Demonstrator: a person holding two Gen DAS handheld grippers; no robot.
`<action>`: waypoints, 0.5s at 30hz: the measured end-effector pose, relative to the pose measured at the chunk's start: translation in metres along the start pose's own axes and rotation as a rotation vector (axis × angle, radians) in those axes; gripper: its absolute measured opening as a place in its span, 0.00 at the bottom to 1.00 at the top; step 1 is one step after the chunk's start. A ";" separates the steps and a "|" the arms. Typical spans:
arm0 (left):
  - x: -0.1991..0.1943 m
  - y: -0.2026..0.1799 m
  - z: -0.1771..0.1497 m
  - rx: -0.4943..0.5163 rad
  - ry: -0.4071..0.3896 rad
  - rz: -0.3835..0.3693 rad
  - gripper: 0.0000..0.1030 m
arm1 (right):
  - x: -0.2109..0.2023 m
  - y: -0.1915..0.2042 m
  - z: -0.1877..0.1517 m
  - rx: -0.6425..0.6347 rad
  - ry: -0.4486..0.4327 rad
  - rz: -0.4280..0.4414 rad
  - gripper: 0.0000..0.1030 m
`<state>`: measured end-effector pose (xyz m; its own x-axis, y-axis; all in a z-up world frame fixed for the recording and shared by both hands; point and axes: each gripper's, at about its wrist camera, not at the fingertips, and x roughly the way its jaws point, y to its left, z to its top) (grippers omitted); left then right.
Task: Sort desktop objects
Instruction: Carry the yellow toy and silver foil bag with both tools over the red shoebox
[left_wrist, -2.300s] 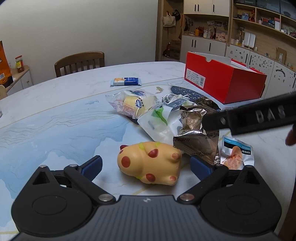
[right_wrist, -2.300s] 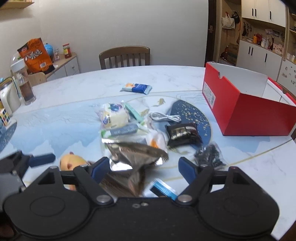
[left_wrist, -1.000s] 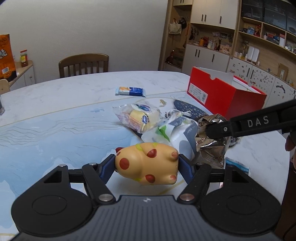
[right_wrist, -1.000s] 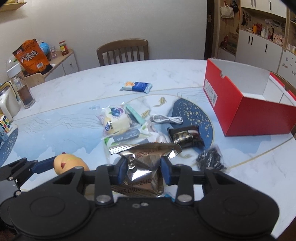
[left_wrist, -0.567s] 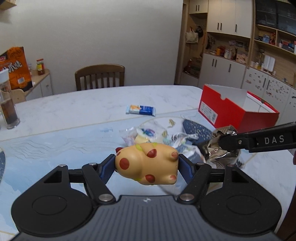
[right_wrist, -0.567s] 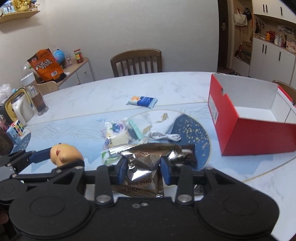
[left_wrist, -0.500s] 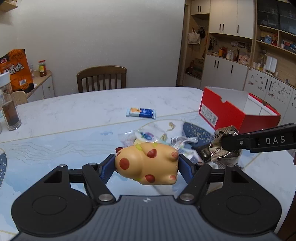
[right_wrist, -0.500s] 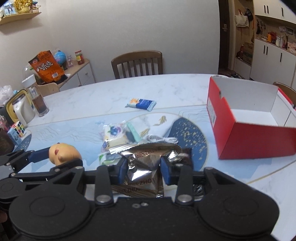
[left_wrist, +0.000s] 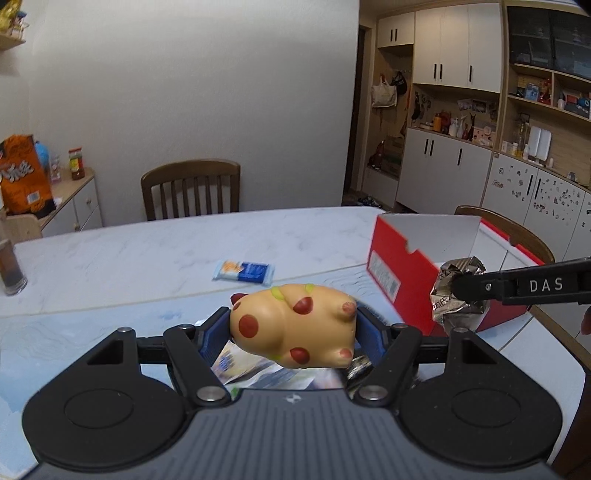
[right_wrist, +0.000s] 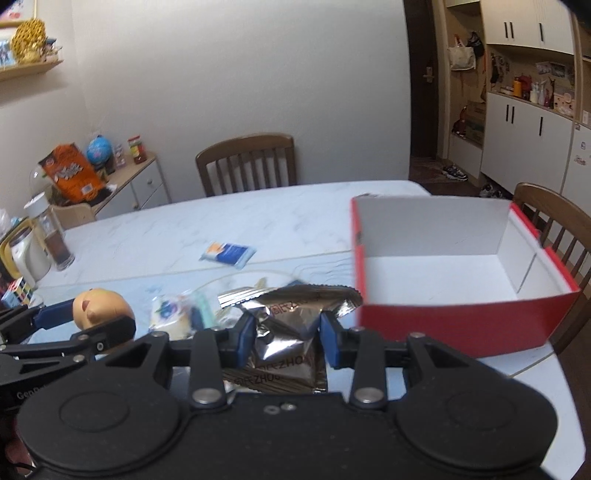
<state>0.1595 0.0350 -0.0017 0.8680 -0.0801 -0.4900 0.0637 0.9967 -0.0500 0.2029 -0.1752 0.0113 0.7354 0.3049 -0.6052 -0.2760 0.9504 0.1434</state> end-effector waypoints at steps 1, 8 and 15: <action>0.002 -0.006 0.003 0.004 -0.002 -0.002 0.69 | -0.002 -0.006 0.002 0.003 -0.006 -0.003 0.36; 0.008 -0.046 0.026 0.025 -0.034 -0.017 0.69 | -0.013 -0.046 0.018 0.017 -0.052 -0.012 0.36; 0.017 -0.083 0.046 0.039 -0.048 -0.026 0.69 | -0.018 -0.084 0.033 0.027 -0.092 -0.028 0.36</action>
<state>0.1915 -0.0486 0.0341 0.8884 -0.1064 -0.4465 0.1050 0.9941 -0.0280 0.2331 -0.2583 0.0365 0.7964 0.2817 -0.5352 -0.2391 0.9595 0.1491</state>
